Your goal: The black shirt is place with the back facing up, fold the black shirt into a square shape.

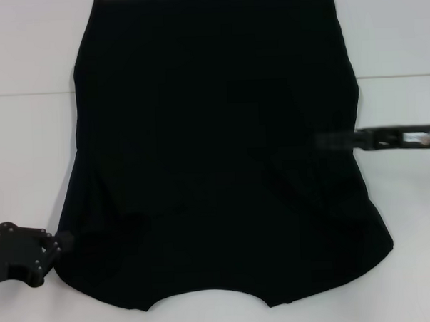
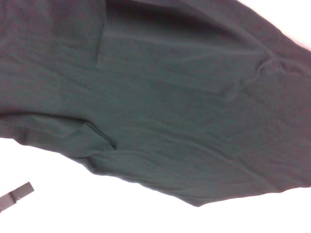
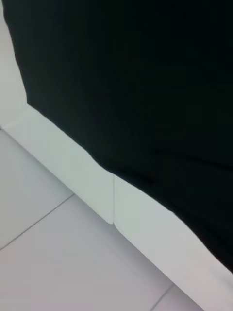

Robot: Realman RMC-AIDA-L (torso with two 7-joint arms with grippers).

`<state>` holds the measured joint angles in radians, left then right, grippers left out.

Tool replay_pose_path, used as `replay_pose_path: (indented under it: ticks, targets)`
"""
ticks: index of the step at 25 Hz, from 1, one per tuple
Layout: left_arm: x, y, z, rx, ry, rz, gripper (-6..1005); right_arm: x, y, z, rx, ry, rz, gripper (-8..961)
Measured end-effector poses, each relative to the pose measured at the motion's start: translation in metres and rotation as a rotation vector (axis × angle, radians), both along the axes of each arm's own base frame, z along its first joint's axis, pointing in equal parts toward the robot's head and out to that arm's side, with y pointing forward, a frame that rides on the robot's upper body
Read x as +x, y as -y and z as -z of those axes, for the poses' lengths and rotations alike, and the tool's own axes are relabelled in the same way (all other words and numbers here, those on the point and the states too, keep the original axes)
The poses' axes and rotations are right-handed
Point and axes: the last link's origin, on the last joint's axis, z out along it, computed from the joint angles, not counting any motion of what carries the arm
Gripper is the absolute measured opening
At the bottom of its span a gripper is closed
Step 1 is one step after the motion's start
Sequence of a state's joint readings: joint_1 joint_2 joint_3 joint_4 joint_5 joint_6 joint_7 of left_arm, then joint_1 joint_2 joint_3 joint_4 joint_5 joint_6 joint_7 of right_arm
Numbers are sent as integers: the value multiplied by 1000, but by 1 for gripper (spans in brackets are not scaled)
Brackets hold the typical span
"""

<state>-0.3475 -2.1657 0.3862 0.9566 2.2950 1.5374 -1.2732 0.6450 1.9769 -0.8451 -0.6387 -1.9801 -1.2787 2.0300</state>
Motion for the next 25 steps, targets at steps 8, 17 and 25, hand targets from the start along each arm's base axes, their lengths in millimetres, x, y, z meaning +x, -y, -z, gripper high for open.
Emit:
replay_pose_path:
  ticks: [8,17,25]
  targets:
    - [-8,7,4,18,38,-40,5,51,23,-38,-1,32,139,794]
    - [-9,8,5,38,60,-41,5,78,45,-49,-54,70,234,796]
    - [-7,5,4,58,70,-34,6,74,49,-33,-145,111,234,796]
